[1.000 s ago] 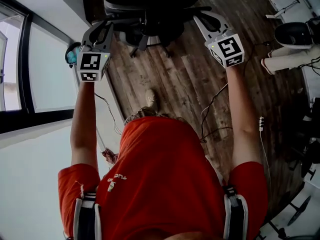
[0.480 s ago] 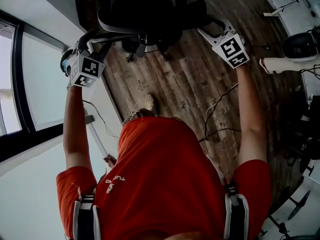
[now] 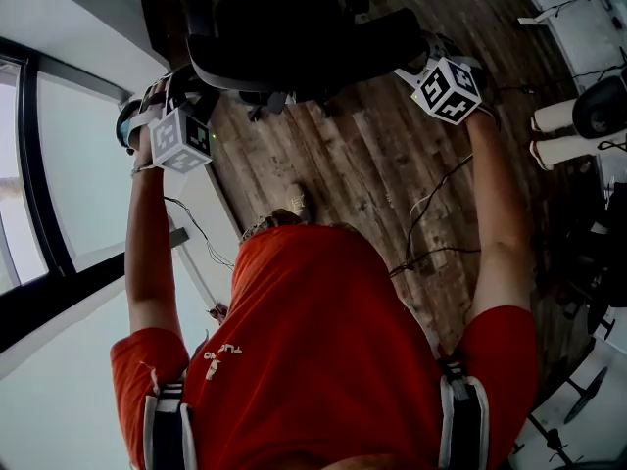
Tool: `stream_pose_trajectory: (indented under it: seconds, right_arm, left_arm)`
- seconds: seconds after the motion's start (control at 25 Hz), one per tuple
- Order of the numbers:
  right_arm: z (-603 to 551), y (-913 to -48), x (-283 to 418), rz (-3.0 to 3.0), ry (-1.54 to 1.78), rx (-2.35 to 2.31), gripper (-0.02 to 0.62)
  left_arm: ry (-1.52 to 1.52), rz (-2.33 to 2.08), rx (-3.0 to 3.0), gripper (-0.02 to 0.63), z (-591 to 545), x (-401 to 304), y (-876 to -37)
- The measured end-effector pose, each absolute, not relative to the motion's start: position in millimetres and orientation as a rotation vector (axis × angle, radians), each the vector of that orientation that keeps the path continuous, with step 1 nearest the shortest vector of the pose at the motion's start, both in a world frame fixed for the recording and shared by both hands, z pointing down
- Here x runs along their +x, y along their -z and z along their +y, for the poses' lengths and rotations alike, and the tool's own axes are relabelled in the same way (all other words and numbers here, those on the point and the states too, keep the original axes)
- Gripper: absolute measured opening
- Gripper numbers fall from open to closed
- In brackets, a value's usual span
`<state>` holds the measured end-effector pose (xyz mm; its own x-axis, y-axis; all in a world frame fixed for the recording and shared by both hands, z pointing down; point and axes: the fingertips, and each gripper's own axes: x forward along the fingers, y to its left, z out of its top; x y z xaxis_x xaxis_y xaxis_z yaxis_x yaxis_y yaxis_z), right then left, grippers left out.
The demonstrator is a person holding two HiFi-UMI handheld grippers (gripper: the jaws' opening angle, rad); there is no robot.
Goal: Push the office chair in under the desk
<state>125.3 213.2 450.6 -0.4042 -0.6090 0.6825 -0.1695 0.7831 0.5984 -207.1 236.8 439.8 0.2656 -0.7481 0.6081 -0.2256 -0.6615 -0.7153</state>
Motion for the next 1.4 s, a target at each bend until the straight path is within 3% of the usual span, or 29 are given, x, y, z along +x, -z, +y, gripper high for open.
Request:
stream_pose_trajectory:
  seconds: [0.16, 0.24, 0.32, 0.48, 1.4]
  right_arm:
    - [203, -461, 123, -1.900, 0.547, 0.497, 0.252]
    - [200, -471, 123, -1.869, 0.539, 0.443, 0.249]
    - [197, -478, 122, -1.834, 0.562, 0.389, 0.201]
    - [192, -476, 112, -1.758, 0.679, 0.313, 0.100]
    - [36, -473, 114, -1.751, 0.694, 0.357, 0.095]
  left_arm:
    - [1.429, 0.814, -2.050, 0.242, 226, -201, -450]
    - [1.450, 0.764, -2.036, 0.193, 223, -198, -456]
    - [1.465, 0.723, -2.000, 0.147, 221, -199, -460]
    - [1.480, 0.673, -1.978, 0.127, 221, -200, -463]
    - [1.479, 0.623, -1.955, 0.115, 61, -198, -463]
